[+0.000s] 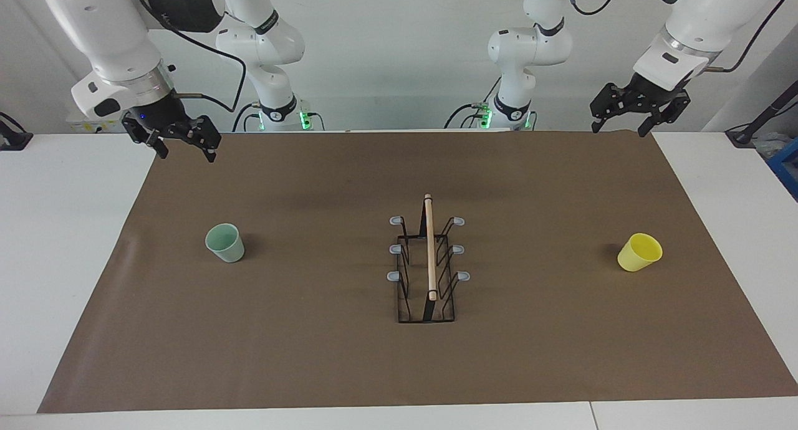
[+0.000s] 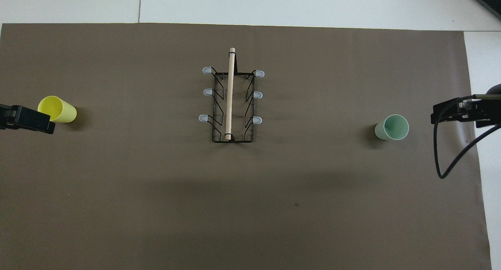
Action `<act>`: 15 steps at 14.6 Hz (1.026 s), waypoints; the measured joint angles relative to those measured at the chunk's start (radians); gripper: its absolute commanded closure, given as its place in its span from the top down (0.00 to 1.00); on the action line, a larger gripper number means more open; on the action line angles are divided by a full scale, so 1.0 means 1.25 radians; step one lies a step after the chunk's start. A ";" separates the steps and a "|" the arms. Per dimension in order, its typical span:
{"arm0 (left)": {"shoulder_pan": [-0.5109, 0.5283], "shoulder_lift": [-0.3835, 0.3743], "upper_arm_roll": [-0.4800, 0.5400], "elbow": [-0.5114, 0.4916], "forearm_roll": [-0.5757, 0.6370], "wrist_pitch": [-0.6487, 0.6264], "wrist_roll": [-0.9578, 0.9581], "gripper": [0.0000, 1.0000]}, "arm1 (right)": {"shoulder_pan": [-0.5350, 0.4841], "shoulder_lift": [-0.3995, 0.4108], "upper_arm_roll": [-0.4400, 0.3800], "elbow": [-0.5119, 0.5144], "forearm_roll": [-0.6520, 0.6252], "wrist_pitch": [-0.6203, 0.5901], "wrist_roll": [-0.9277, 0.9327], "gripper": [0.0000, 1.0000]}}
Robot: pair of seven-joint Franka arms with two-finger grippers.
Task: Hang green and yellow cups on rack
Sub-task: 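Move the right gripper down onto the pale green cup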
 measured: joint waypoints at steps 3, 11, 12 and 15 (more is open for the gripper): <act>0.000 0.000 0.000 0.000 0.000 0.000 0.000 1.00 | 0.001 0.000 0.000 0.000 0.000 0.000 0.000 1.00; 0.000 0.000 0.000 0.000 0.000 0.000 0.000 1.00 | 0.028 0.000 0.008 -0.023 0.000 -0.002 -0.002 1.00; 0.000 0.000 0.000 0.000 0.000 0.000 0.000 1.00 | 0.029 0.002 0.008 -0.027 -0.001 -0.002 -0.002 1.00; 0.000 0.000 0.000 0.000 0.000 0.000 0.000 1.00 | 0.028 0.057 0.007 -0.023 -0.006 0.003 -0.004 1.00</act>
